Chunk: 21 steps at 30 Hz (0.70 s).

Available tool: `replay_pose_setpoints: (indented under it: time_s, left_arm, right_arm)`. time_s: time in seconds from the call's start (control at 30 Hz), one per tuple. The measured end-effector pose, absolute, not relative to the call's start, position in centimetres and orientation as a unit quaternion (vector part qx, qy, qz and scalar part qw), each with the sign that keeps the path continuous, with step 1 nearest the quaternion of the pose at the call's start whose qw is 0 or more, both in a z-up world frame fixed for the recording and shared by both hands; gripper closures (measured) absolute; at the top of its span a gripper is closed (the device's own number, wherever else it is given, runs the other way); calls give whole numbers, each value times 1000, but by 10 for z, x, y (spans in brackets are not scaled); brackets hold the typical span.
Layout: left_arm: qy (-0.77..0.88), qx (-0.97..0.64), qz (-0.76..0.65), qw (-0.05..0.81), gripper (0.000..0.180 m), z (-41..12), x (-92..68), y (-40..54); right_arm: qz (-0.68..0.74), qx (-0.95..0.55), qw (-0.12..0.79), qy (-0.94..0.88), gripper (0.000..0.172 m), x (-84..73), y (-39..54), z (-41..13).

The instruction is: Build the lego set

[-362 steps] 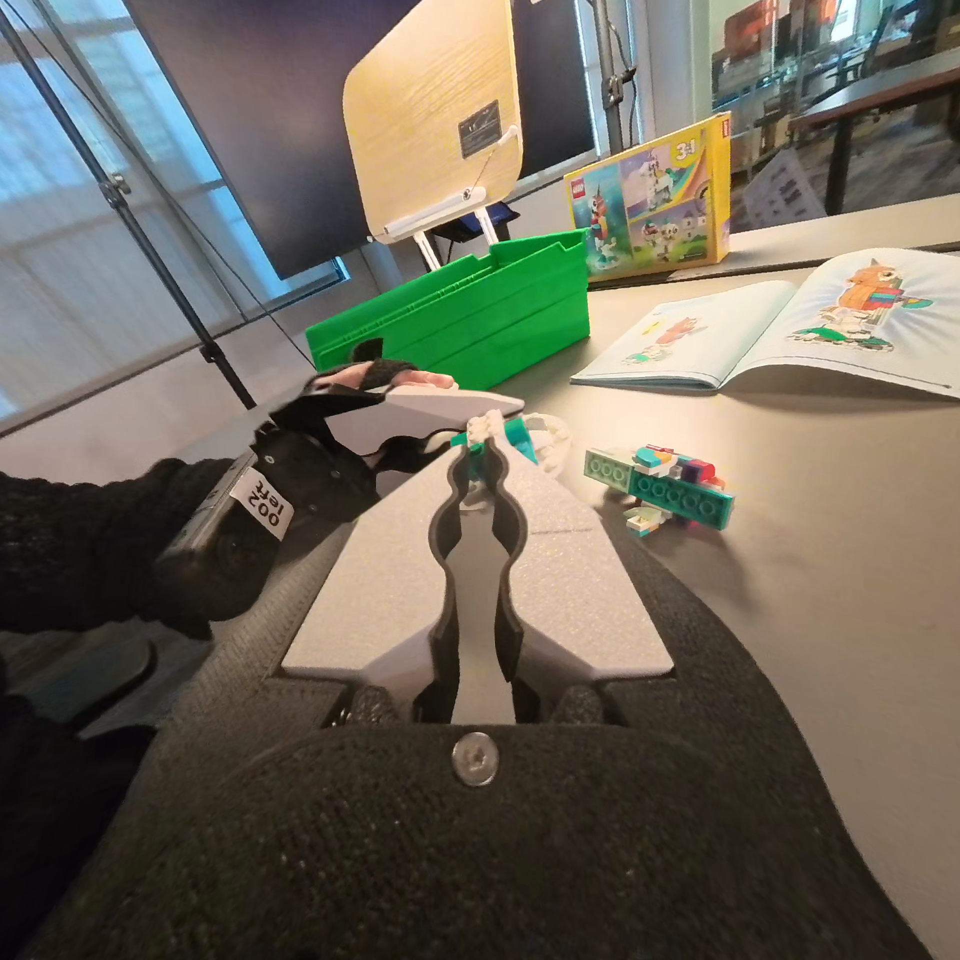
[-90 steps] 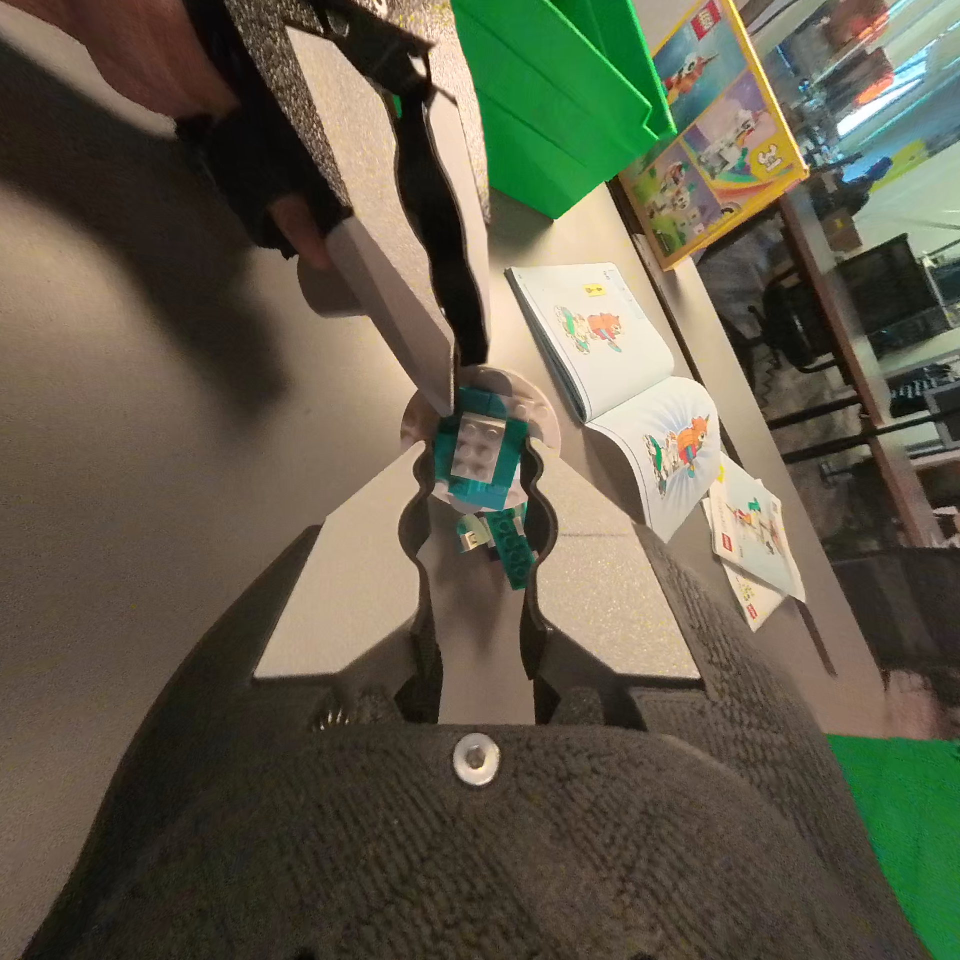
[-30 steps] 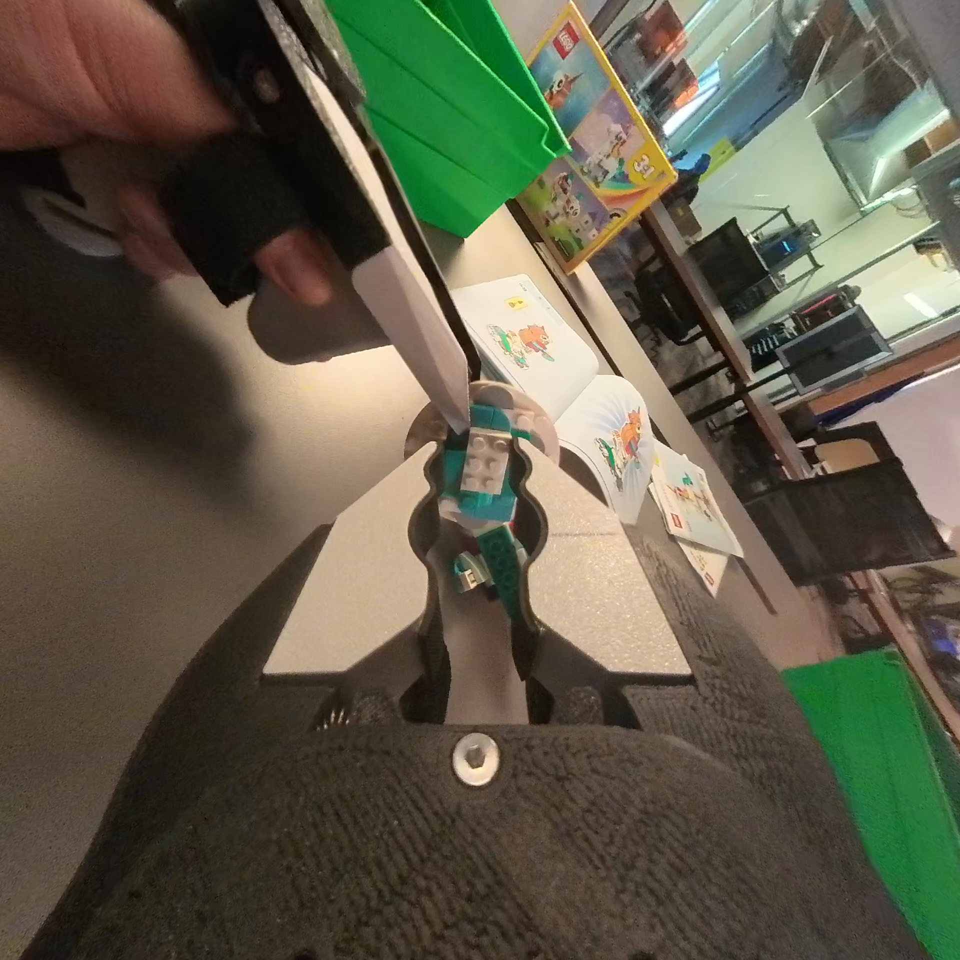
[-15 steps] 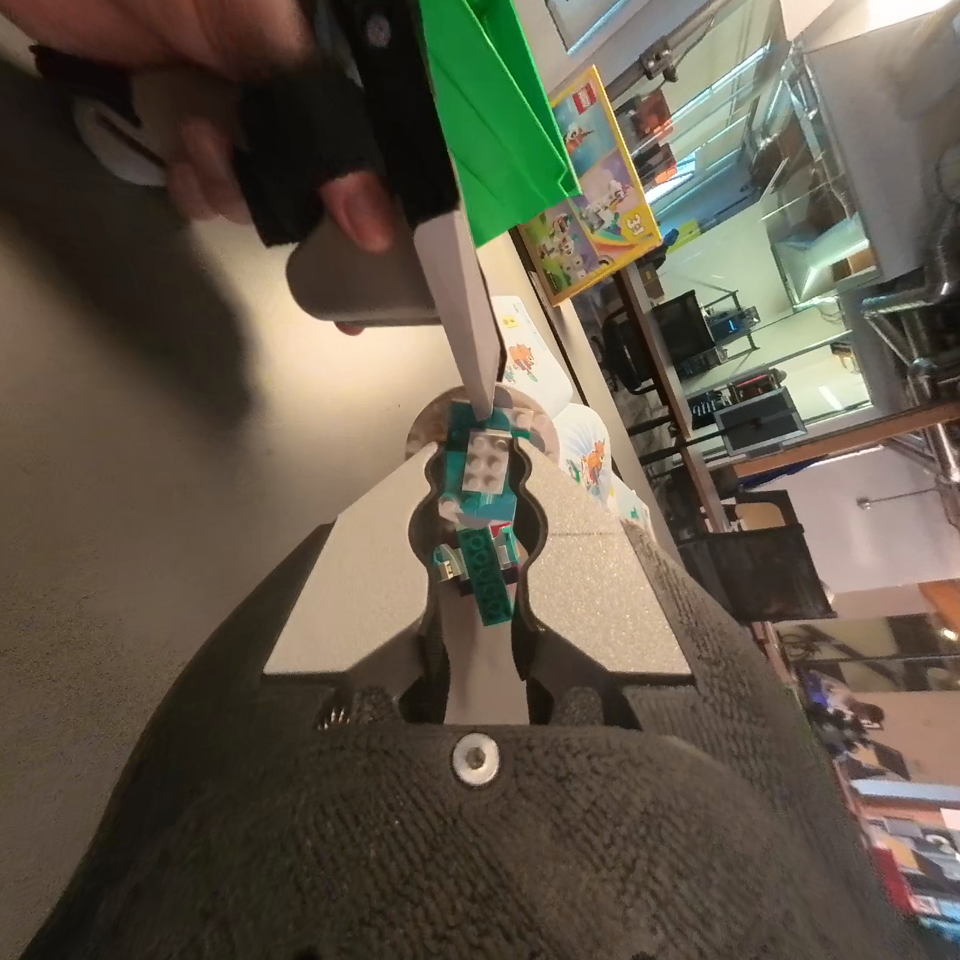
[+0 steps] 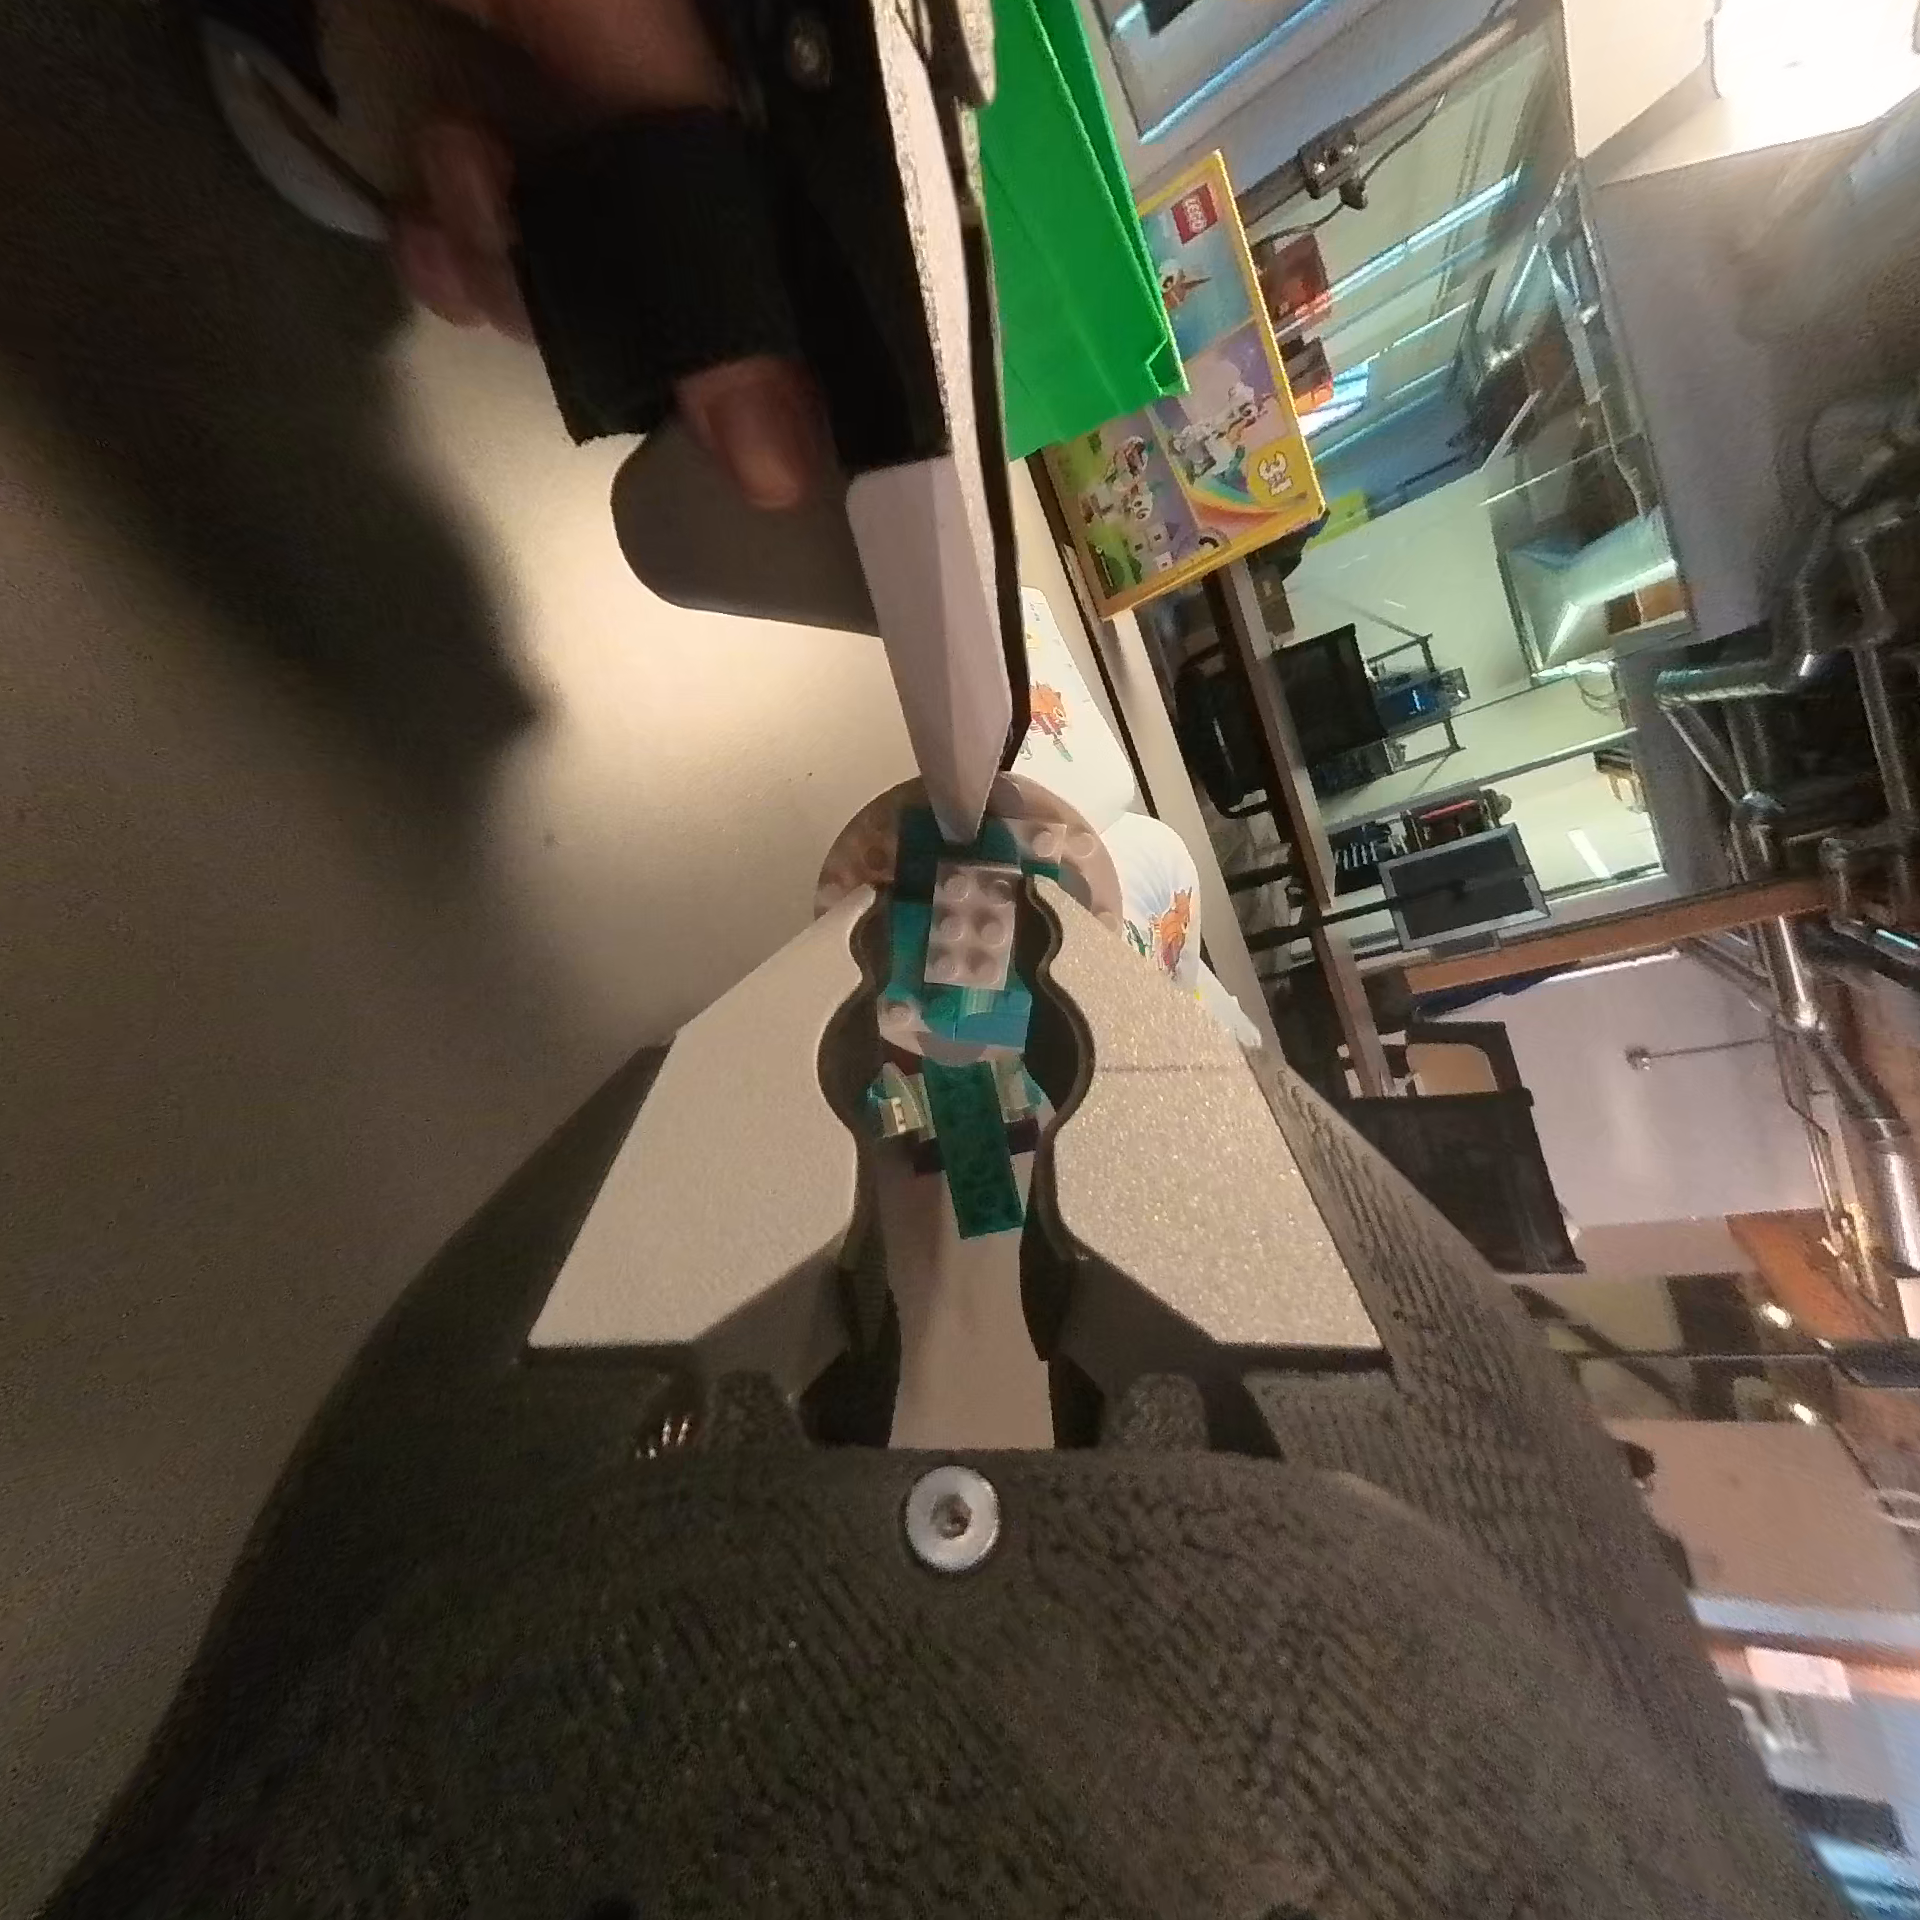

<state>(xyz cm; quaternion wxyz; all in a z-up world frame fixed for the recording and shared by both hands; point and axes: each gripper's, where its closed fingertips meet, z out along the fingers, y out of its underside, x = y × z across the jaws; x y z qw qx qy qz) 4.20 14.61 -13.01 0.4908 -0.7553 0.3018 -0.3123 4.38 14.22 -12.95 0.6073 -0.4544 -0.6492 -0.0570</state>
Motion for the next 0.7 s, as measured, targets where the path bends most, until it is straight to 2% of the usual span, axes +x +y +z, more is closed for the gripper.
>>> replay_pose_setpoints:
  time_s: [0.23,0.4,0.7]
  left_arm:
    - [308,-756,-313,486,173,-131,45,144]
    - [295,-759,-331,476,174,-131,46,143]
    - [280,-760,-346,474,174,-130,45,144]
  right_arm:
    - [-54,-428,614,-661,150,47,139,-130]
    - [-149,-359,632,-670,150,48,139,-129]
    - [-231,-294,642,-670,150,47,141,-126]
